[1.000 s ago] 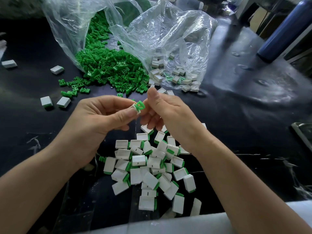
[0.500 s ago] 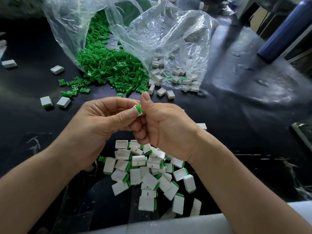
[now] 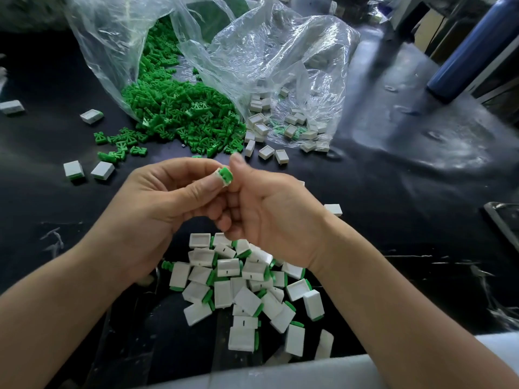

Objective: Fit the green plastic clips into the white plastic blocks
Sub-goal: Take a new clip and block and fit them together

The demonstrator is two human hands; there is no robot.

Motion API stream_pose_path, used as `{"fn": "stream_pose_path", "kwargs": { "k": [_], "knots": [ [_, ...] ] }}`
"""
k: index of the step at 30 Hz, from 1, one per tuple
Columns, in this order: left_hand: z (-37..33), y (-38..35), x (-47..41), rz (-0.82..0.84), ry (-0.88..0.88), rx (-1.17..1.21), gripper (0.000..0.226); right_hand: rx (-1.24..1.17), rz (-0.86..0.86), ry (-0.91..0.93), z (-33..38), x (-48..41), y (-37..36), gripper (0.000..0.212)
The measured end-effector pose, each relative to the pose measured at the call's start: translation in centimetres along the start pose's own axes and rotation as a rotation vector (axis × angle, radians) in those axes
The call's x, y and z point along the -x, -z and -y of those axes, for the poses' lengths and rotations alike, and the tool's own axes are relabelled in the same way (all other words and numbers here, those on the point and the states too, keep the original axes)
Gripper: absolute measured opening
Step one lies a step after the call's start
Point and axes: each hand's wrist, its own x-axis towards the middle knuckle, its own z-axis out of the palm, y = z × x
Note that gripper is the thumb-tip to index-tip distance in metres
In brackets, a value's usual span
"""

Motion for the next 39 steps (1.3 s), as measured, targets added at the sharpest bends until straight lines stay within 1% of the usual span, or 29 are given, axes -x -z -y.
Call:
{"fn": "stream_pose_path", "kwargs": {
  "k": [4, 10, 15, 19, 25, 31, 33, 36, 39],
  "knots": [
    [-0.18, 0.14, 0.03, -0.018, 0.002, 0.006, 0.021, 0.069, -0.024, 0.027, -0.17, -0.03, 0.08, 0.04],
    [-0.06, 0.63, -0.12, -0.051, 0.018, -0.101, 0.016, 0.276, -0.093, 0.087, -0.4, -0.1, 0.42, 0.034],
    [-0.27, 0.61, -0.03, -0.039, 0.041, -0.104, 0.024, 0.322, -0.108, 0.114, -0.43, -0.02, 0.36, 0.031],
    [-0.28, 0.67, 0.01, -0.035, 0.054, -0.084, 0.024, 0.355, -0.101, 0.122, -0.3, 0.06, 0.18, 0.031],
    [-0.11, 0.59, 0.07, -0.009, 0.051, -0.113, 0.024, 0.491, -0.106, 0.114, -0.39, 0.26, 0.11, 0.039],
    [-0.21, 0.38, 0.15, 0.04, 0.038, -0.059, 0.021, 0.533, -0.09, 0.154, -0.46, 0.36, 0.28, 0.033],
    [-0.05, 0.54, 0.11, 0.018, 0.047, -0.049, 0.026, 0.582, -0.114, 0.15, -0.56, 0.2, 0.3, 0.028],
    [0.1, 0.71, 0.12, 0.02, 0.054, -0.014, 0.028, 0.638, -0.156, 0.148, -0.62, 0.01, 0.15, 0.022],
    [0.06, 0.82, 0.13, 0.028, 0.048, -0.017, 0.044, 0.666, -0.183, 0.164, -0.56, 0.07, -0.09, 0.022]
  ]
}}
